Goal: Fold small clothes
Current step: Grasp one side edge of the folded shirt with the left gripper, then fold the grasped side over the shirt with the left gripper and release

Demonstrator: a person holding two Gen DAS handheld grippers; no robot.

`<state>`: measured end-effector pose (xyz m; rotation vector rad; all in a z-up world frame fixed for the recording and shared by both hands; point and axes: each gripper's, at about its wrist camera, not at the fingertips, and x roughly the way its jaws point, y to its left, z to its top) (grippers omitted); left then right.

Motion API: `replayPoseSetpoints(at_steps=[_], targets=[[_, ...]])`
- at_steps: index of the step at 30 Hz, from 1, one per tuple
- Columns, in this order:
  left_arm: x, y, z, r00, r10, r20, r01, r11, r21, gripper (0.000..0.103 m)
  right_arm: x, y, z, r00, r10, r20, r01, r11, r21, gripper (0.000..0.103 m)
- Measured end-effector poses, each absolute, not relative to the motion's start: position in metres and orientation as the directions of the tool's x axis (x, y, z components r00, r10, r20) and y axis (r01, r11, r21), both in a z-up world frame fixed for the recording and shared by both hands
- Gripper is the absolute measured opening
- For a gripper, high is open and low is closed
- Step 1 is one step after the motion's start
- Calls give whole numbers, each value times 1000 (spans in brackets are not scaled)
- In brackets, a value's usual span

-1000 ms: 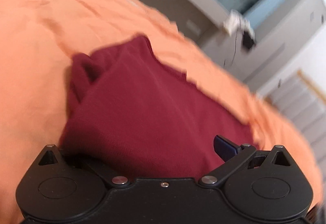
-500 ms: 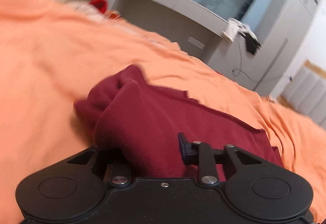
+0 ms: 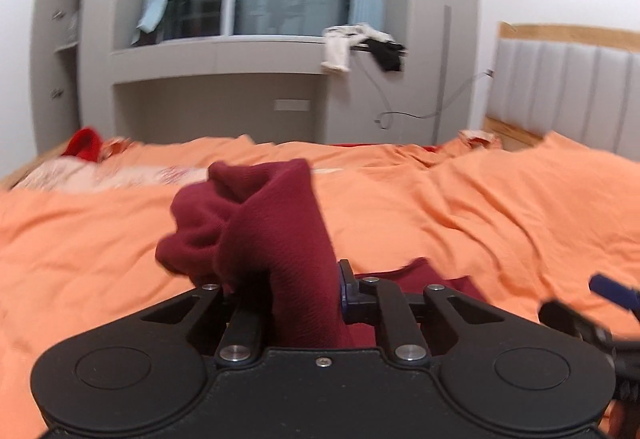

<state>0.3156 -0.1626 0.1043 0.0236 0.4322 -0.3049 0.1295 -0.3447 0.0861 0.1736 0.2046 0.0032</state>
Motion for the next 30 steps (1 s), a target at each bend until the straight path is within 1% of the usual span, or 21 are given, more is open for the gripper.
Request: replayPoseSetpoints(at_steps=[3, 6, 8, 11, 14, 17, 19, 20, 22, 25, 27, 30], targets=[[308, -197, 102, 838, -343, -424, 369, 929, -23, 13, 135, -383, 91, 972, -80, -221, 134, 962, 237, 103], [300, -233, 88, 795, -394, -462, 460, 887, 36, 13, 142, -428, 84, 943, -134, -305, 244, 902, 356, 103], [290, -251, 74, 761, -424, -491, 520, 852, 69, 14, 148, -450, 75, 923, -125, -365, 284, 859, 425, 103], [282, -265, 52, 727, -436, -531, 562, 822, 94, 16, 155, -473, 57, 889, -102, -447, 345, 792, 504, 103], [271, -266, 38, 717, -450, -532, 589, 799, 119, 22, 168, -480, 40, 857, -62, -512, 363, 778, 513, 103], [255, -265, 31, 719, -470, -512, 608, 782, 136, 29, 176, -475, 28, 835, -22, -549, 361, 775, 519, 103], [242, -266, 25, 714, -490, -500, 631, 760, 157, 38, 177, -467, 26, 831, -2, -556, 356, 770, 530, 103], [234, -265, 23, 711, -504, -490, 645, 745, 170, 40, 177, -464, 26, 830, 3, -558, 354, 770, 531, 103], [221, -257, 19, 696, -542, -471, 677, 713, 181, 54, 176, -459, 28, 830, 4, -558, 349, 776, 525, 103], [203, -257, 16, 681, -581, -445, 710, 674, 206, 65, 177, -454, 32, 832, 4, -555, 341, 785, 517, 103], [194, -258, 16, 673, -597, -437, 723, 655, 220, 69, 176, -454, 33, 832, 2, -555, 341, 788, 513, 103], [191, -255, 14, 650, -617, -443, 742, 642, 195, 72, 176, -450, 35, 834, 11, -552, 325, 799, 506, 103]])
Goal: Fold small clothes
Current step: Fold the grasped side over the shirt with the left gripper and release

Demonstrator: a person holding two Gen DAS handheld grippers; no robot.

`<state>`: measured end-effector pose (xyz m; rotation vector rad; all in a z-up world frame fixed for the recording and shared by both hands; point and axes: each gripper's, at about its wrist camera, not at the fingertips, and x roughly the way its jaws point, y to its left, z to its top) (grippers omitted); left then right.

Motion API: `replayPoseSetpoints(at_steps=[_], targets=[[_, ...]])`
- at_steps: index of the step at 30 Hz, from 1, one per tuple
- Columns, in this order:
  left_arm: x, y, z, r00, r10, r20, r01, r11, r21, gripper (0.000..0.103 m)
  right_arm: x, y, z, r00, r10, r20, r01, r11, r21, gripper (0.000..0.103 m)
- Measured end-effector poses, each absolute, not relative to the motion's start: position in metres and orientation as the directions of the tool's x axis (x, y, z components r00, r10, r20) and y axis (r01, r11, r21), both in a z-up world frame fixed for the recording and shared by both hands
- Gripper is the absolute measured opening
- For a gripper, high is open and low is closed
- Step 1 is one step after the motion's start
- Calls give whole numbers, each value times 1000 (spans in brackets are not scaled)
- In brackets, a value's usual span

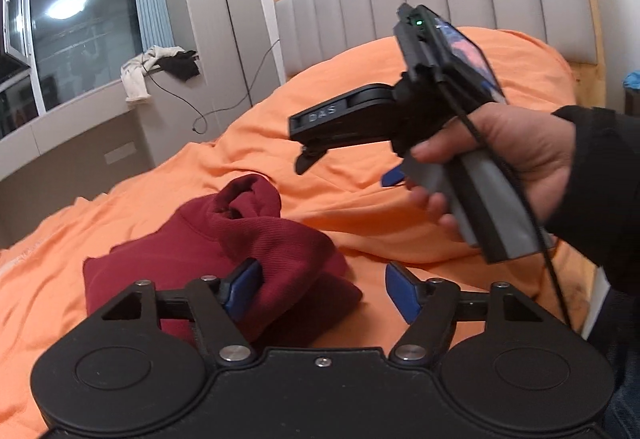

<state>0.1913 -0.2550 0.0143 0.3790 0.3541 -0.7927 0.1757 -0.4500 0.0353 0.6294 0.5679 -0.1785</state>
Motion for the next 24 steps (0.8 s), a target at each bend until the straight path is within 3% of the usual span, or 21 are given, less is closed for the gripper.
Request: replayPoseSetpoints(at_steps=[5, 9, 16, 21, 24], targets=[[190, -247, 8, 569, -670, -477, 799, 587, 128, 72, 177, -437, 42, 837, 54, -544, 275, 819, 503, 103], [182, -229, 0, 519, -727, -449, 835, 544, 85, 72, 170, -424, 52, 847, 59, -528, 238, 846, 477, 103], [195, -206, 3, 461, -786, -412, 834, 543, -102, 73, 170, -397, 56, 864, 91, -496, 124, 915, 384, 103], [199, -183, 16, 546, -757, -360, 770, 622, -140, 80, 192, -389, 33, 803, 117, -585, 115, 932, 344, 103], [202, -165, 26, 643, -713, -280, 705, 694, -146, 95, 192, -394, 26, 782, 127, -611, 120, 930, 347, 103]])
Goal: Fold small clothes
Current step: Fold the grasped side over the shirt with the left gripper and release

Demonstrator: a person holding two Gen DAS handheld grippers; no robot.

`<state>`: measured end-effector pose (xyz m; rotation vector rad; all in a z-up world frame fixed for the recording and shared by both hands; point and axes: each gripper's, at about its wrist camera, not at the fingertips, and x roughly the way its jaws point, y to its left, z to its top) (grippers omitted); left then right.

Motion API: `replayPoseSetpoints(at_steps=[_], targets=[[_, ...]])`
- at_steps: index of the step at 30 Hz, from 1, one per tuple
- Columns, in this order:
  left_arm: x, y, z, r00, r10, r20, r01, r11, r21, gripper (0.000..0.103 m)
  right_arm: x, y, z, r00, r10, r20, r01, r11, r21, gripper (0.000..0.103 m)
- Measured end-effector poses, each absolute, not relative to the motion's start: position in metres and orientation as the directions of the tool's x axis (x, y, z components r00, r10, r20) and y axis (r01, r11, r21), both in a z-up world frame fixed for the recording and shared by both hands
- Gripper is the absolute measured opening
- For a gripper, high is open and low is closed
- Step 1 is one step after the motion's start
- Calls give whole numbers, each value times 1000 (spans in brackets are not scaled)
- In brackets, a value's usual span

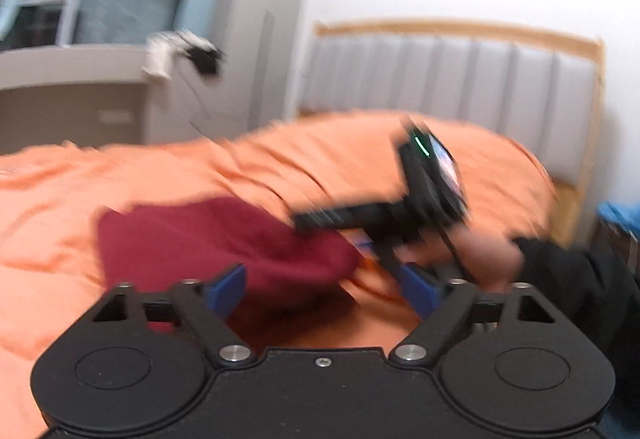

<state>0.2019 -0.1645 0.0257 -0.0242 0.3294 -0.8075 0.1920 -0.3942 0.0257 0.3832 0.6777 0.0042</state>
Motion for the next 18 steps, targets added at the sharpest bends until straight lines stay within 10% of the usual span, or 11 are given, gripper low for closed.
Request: replayPoseSetpoints(at_steps=[12, 18], targets=[[283, -117, 9, 778, -456, -432, 321, 880, -350, 100, 171, -406, 42, 781, 114, -614, 92, 951, 294, 103], [294, -102, -5, 735, -466, -493, 258, 864, -432, 102, 156, -388, 66, 890, 143, -433, -9, 955, 296, 103]])
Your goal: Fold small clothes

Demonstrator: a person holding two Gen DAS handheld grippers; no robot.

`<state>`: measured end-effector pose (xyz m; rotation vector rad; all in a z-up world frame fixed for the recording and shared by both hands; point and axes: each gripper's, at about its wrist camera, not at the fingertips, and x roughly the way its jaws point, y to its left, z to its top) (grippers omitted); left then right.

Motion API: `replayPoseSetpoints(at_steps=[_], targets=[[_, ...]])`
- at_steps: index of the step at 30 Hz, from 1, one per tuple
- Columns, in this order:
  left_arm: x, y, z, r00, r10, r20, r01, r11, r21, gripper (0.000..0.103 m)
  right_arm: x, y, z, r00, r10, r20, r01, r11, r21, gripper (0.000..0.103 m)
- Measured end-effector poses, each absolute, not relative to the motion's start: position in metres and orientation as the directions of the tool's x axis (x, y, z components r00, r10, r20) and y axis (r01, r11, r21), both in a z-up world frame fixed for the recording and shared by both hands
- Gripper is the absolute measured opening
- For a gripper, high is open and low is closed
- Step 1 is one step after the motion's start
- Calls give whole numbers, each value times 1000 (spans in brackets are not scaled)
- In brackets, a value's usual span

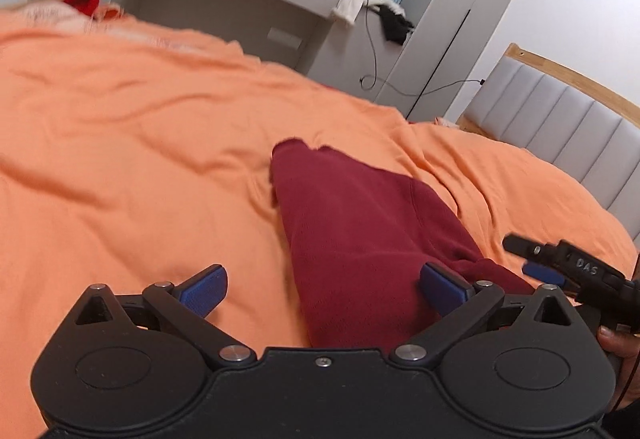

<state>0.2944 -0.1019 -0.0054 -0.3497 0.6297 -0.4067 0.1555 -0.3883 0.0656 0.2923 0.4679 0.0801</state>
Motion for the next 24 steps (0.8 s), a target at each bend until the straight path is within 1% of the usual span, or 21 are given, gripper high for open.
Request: replayPoseSetpoints(at_steps=[2, 4, 9, 10, 14, 20, 24], targets=[[294, -101, -7, 732, -467, -496, 257, 864, -434, 102, 156, -377, 66, 889, 150, -433, -31, 963, 269, 103], [294, -103, -8, 729, -467, -500, 258, 864, -431, 102, 158, -369, 62, 880, 131, -457, -23, 972, 234, 103], [289, -105, -9, 722, -466, -511, 265, 869, -418, 102, 166, -368, 33, 803, 104, -587, 7, 983, 184, 103], [288, -106, -9, 721, -468, -512, 271, 869, -413, 102, 166, -371, 27, 790, 122, -601, -2, 981, 196, 103], [284, -112, -14, 718, -467, -516, 282, 873, -398, 102, 159, -381, 14, 793, 168, -586, -23, 969, 247, 103], [279, -117, -18, 732, -452, -510, 286, 883, -373, 102, 153, -375, 16, 809, 144, -571, -23, 977, 214, 103], [278, -117, -19, 733, -449, -511, 282, 884, -373, 102, 152, -377, 15, 808, 149, -570, -23, 974, 224, 103]])
